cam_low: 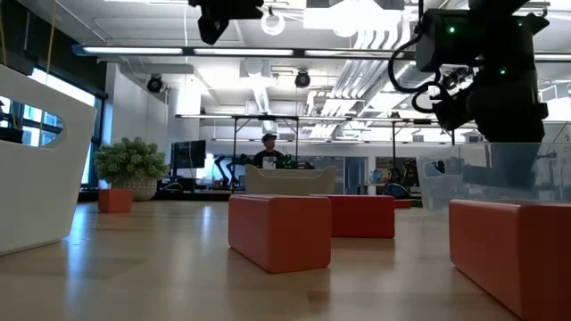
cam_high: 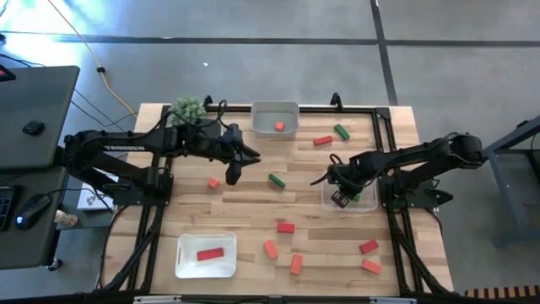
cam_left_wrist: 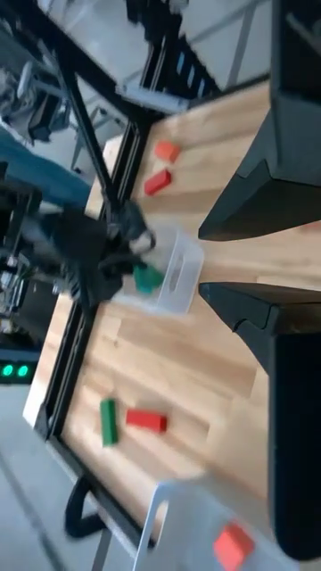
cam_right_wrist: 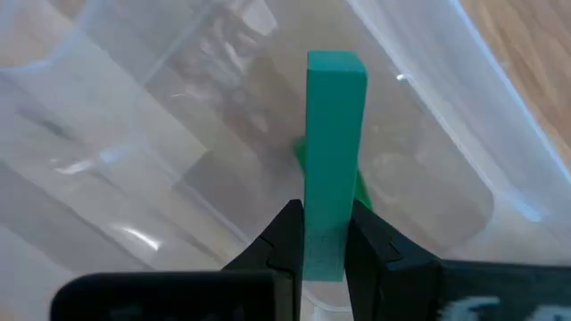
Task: Sort & place blocks by color
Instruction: Put the light green wooden block into the transparent bin, then put the orange wooden block into the gray bin
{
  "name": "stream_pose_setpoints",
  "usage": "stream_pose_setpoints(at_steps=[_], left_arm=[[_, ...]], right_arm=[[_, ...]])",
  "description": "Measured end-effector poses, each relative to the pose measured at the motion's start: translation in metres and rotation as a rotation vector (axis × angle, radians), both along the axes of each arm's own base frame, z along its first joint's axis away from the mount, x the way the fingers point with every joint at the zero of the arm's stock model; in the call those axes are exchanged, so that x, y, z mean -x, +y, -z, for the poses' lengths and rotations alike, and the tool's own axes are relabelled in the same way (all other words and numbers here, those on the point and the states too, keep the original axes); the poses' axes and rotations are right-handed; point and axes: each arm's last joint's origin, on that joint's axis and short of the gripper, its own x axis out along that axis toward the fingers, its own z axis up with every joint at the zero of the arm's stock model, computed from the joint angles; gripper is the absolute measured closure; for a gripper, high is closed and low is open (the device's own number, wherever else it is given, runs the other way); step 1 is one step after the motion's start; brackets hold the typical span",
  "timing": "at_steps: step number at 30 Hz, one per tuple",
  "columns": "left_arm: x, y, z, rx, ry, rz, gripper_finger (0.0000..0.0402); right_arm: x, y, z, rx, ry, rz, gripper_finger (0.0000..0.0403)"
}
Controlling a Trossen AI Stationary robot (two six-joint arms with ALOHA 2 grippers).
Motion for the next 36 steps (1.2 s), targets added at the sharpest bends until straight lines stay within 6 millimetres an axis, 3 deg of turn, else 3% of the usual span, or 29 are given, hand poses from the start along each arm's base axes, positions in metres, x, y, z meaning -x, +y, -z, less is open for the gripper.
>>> stream_pose_setpoints(at_steps=[12,26,36], left_arm=[[-0.004,-0.031,0.0,0.104,-0.008,0.07,0.0326],[-0.005,-0.04,0.0,0.098,-0.007,0.057,0.0326],[-0.005,-0.04,0.0,0.087,-0.007,0.054,0.0326]], right_arm=[[0.008,-0.009,0.009,-0.071,0.044,0.048,0.0362],[0.007,-0.01,0.009,-0.056,0.036,0.026,0.0281],[-0.001,-0.01,-0.018,-0.05,0.045,0.059,0.0274]])
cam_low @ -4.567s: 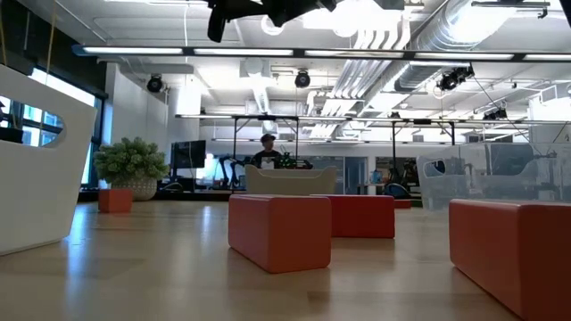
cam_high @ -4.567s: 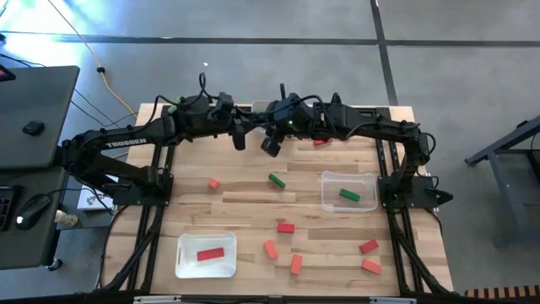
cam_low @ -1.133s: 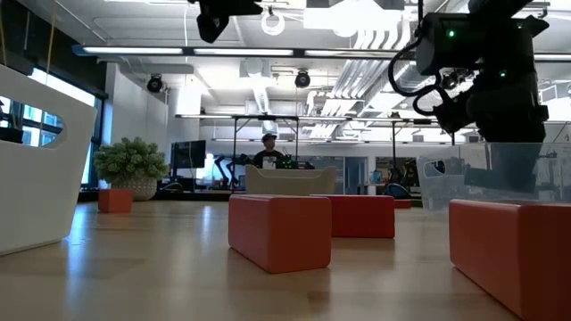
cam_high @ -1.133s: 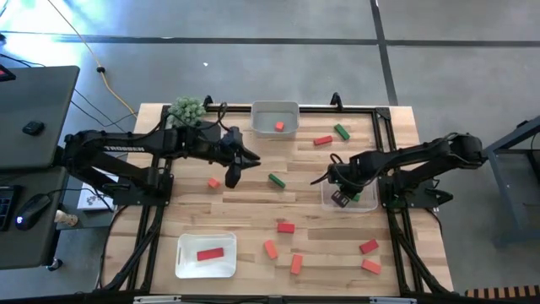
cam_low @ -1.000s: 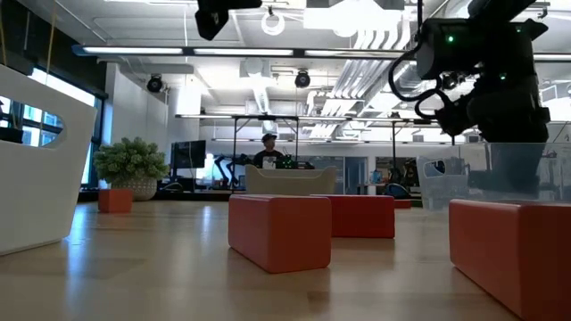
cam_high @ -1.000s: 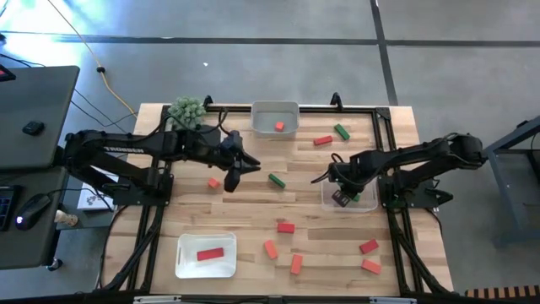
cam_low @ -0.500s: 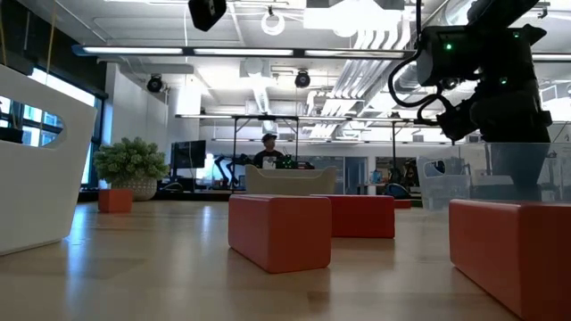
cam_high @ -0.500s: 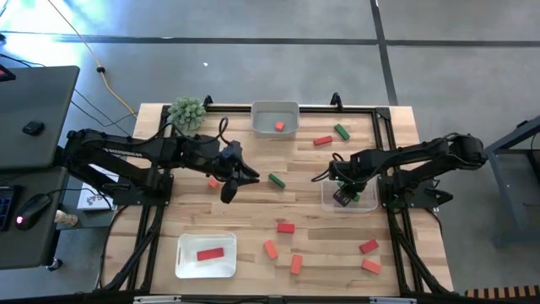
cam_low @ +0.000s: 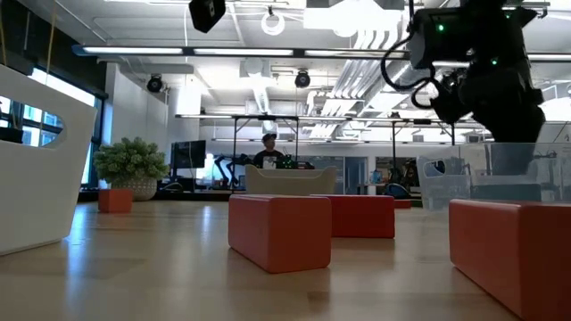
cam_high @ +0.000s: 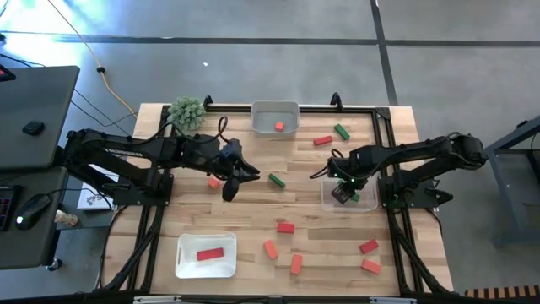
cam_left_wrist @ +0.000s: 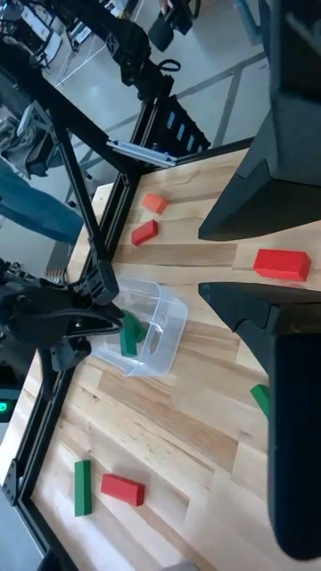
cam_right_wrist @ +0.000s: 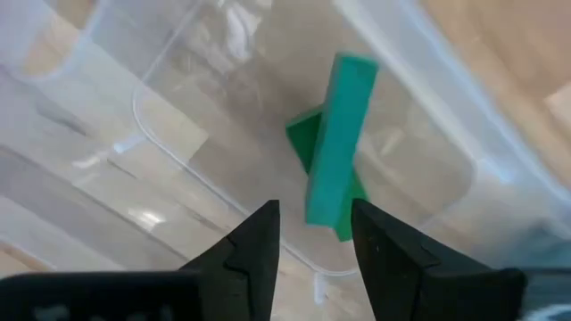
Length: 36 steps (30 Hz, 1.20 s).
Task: Sort & place blocks by color
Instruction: Put the orange wooden block into the gray bin
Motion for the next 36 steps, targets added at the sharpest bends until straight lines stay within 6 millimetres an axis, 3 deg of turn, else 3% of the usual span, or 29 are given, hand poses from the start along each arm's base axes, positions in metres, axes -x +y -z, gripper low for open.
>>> stream_pose_setpoints(at_steps=[9,19,27,36], left_arm=[[0.0,0.0,0.0,0.002,0.0,-0.001,0.0326],[0.0,0.001,0.0,-0.026,0.001,0.009,0.0326],[0.0,0.001,0.0,-0.025,0.001,0.011,0.0326],[0.0,0.0,0.0,-0.045,0.002,0.024,0.0326]], right_arm=[[-0.009,0.011,-0.03,0.018,-0.024,0.014,0.0274],[-0.016,0.046,-0.059,-0.024,-0.083,0.01,0.0274],[-0.008,0.079,-0.064,-0.079,-0.068,-0.018,0.0271],[0.009,0.117,-0.064,-0.141,-0.013,-0.018,0.0221]])
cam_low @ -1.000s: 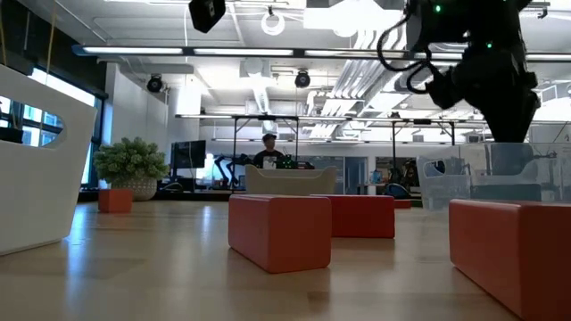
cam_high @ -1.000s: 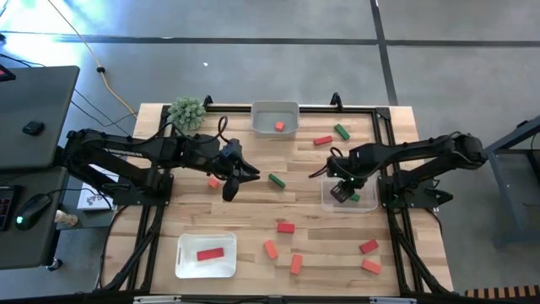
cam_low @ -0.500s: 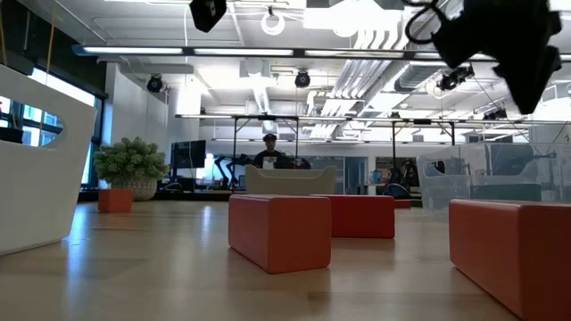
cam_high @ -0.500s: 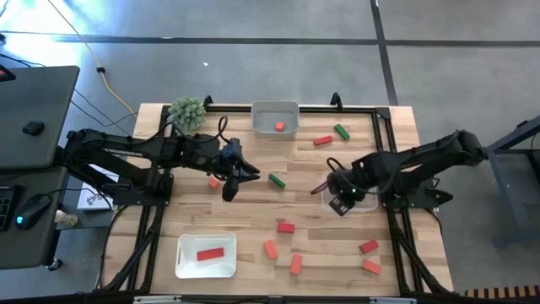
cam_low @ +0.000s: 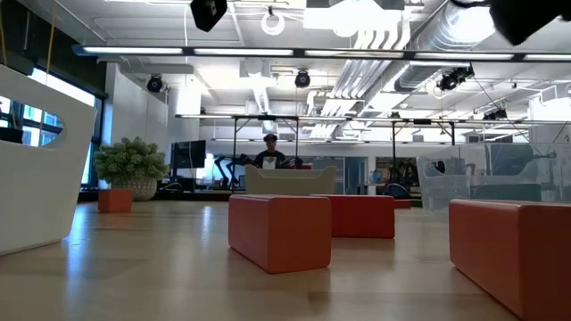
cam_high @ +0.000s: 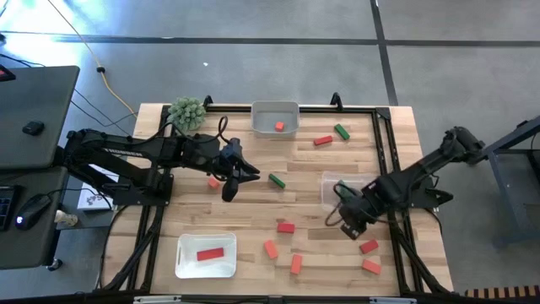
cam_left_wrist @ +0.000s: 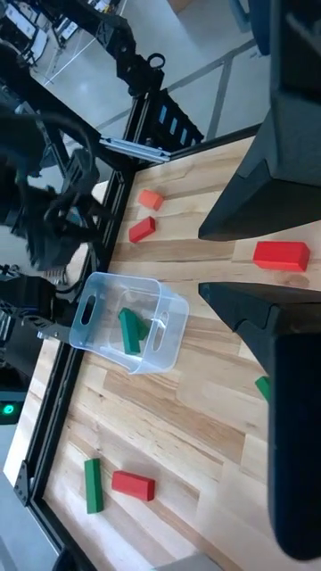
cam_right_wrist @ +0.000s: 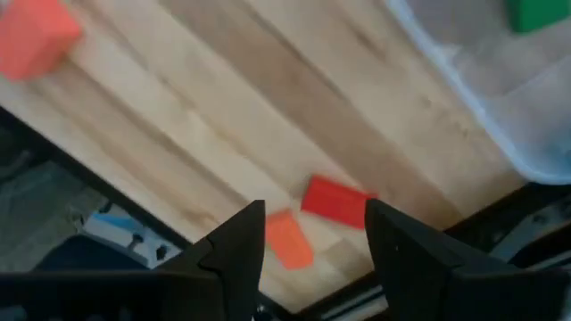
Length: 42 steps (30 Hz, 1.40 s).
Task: Sort & place blocks by color
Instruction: Put the orange wooden block into the gray bin
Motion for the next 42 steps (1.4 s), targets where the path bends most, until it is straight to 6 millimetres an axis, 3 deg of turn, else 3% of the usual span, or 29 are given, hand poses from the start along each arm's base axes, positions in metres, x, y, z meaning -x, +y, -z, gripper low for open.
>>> stream_pose_setpoints(at_steps=[10,21,42], left_arm=[[0.0,0.0,0.0,0.0,0.0,0.0,0.0326],[0.0,0.0,0.0,0.006,0.0,-0.002,0.0326],[0.0,0.0,0.0,0.01,0.0,-0.004,0.0326]], right_arm=[[0.017,0.048,0.002,-0.072,-0.039,-0.051,0.0215],[0.019,0.092,0.034,-0.047,0.006,-0.163,0.0215],[0.032,0.131,0.088,0.075,0.123,-0.292,0.0215]])
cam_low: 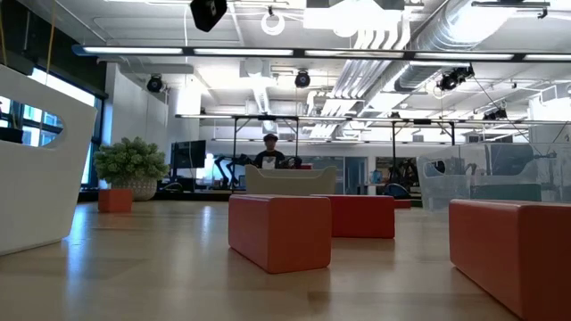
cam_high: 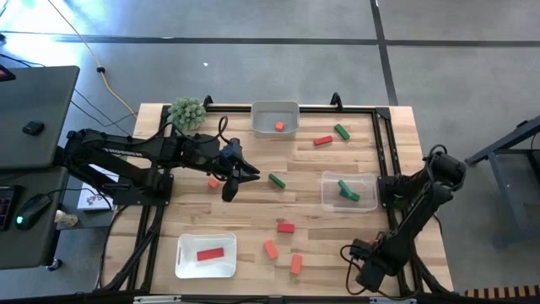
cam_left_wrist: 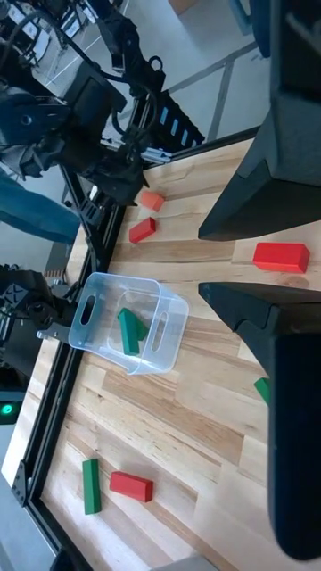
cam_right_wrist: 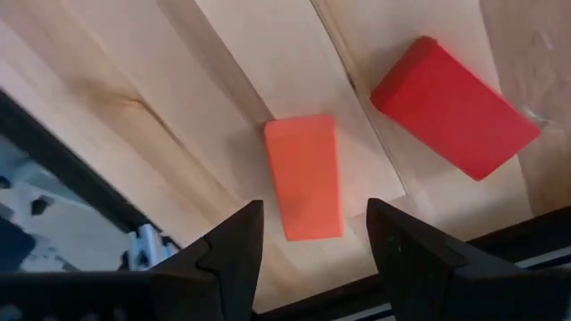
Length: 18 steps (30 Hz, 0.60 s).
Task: Sort & place blocks by color
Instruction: Put the orange wooden block into the gray bin
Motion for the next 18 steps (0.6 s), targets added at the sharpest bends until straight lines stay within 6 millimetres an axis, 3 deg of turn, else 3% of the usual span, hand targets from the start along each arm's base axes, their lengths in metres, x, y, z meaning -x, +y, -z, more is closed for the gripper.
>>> stream_pose_setpoints(at_steps=[18], left_arm=[[0.0,0.0,0.0,0.02,-0.001,-0.01,0.0326]], right_arm=[[0.0,0.009,0.026,0.058,0.028,-0.034,0.0215]])
